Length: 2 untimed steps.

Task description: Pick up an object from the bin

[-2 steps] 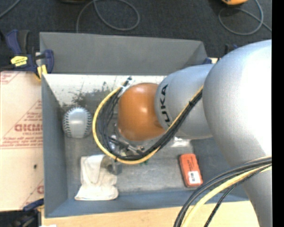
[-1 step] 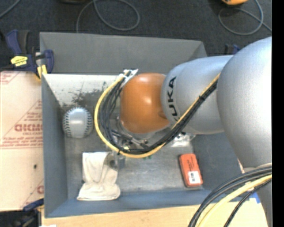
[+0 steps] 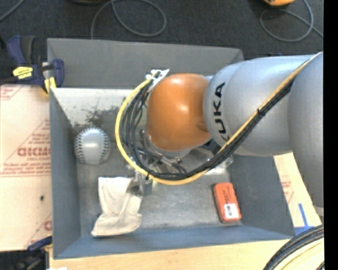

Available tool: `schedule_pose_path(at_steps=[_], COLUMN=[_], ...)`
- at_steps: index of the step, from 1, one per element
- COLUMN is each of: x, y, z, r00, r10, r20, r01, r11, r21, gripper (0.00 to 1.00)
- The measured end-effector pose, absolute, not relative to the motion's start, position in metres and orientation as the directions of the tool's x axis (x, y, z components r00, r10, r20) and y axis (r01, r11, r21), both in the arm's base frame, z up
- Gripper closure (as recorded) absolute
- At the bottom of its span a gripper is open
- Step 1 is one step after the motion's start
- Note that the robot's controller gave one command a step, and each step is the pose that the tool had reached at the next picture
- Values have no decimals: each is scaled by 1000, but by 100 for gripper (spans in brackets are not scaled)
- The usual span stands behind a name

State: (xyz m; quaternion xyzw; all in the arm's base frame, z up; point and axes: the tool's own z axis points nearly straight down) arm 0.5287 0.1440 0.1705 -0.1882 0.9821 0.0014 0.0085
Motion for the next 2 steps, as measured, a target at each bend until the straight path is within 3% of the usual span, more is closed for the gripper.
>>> schedule_pose_path(at_steps=[1, 2], x=[529, 526], y=[144, 142], z=[170, 325], r00=[-929, -942], r10=[-369, -335], r20=[-17, -23], r01=[-369, -335], r11=[929, 942], r21=[0, -1], gripper=[100, 100])
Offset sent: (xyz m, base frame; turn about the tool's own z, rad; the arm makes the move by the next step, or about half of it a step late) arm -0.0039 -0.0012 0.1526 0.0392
